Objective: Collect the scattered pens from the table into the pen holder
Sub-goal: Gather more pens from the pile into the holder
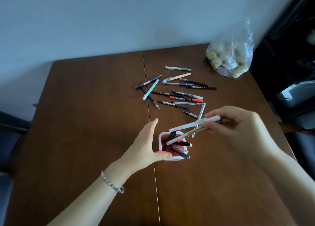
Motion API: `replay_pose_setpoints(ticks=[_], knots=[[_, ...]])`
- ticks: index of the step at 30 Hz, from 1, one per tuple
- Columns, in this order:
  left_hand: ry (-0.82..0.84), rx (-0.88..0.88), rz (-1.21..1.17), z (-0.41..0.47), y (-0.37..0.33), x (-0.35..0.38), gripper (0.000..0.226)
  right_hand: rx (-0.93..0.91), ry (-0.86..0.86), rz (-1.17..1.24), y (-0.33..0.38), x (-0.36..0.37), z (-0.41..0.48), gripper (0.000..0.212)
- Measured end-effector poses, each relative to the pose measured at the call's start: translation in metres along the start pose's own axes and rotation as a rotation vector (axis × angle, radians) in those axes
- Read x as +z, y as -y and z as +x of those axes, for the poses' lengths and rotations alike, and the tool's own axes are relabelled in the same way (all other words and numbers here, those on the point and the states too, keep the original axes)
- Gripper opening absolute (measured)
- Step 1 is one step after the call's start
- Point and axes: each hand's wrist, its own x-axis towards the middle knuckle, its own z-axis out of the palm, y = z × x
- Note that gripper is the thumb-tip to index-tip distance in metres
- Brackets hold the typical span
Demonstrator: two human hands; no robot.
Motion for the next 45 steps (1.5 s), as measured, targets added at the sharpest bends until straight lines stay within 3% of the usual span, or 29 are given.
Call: replay_pose_setpoints(ticks=[3, 6, 9, 14, 18, 20, 23, 26, 28, 29, 31, 33, 39, 41, 45], knots=[[0.064, -0.052, 0.091, -0.005, 0.018, 0.019, 0.117, -0.261, 0.118, -0.234, -0.011, 0.014, -0.008, 0.008], [-0.006, 0.035, 0.053, -0.002, 0.023, 0.032, 0.111, -0.460, 0.325, -0.413, -0.027, 0.037, -0.018, 0.008], [-0.065, 0.052, 0.006, 0.004, 0.026, 0.035, 0.100, -0.519, 0.428, -0.470, -0.036, 0.052, -0.026, 0.014], [-0.106, 0.103, 0.058, 0.011, 0.032, 0.037, 0.093, -0.344, 0.263, -0.516, -0.053, 0.067, -0.021, 0.028], [-0.103, 0.073, -0.030, 0.013, 0.034, 0.038, 0.090, -0.387, 0.100, -0.551, -0.066, 0.102, -0.016, 0.021], [-0.103, 0.077, -0.068, 0.014, 0.034, 0.039, 0.088, -0.322, 0.088, -0.491, -0.072, 0.117, -0.020, 0.024], [-0.101, 0.108, -0.059, 0.017, 0.035, 0.040, 0.086, -0.268, 0.118, -0.455, -0.079, 0.115, -0.024, 0.046], [-0.095, 0.133, -0.059, 0.019, 0.035, 0.041, 0.083, -0.145, -0.016, -0.256, -0.083, 0.089, -0.011, 0.039], [-0.099, 0.150, -0.088, 0.020, 0.036, 0.042, 0.079, 0.073, -0.154, -0.239, -0.098, 0.073, 0.009, 0.029], [-0.104, 0.151, -0.102, 0.021, 0.036, 0.042, 0.078, 0.231, -0.144, -0.286, -0.109, 0.069, 0.022, 0.027], [-0.130, 0.156, -0.127, 0.022, 0.037, 0.041, 0.074, 0.560, -0.005, -0.393, -0.127, 0.069, 0.044, 0.028], [-0.175, 0.163, -0.149, 0.024, 0.038, 0.038, 0.071, 0.696, 0.063, -0.445, -0.138, 0.075, 0.062, 0.029], [-0.296, 0.118, -0.151, 0.033, 0.049, 0.021, 0.072, 0.782, 0.093, -0.516, -0.143, 0.099, 0.091, 0.053], [-0.295, 0.121, -0.139, 0.036, 0.051, 0.019, 0.072, 0.763, 0.082, -0.529, -0.146, 0.104, 0.087, 0.046], [-0.278, 0.104, -0.176, 0.037, 0.051, 0.018, 0.072, 0.692, -0.022, -0.285, -0.147, 0.091, 0.070, 0.031]])
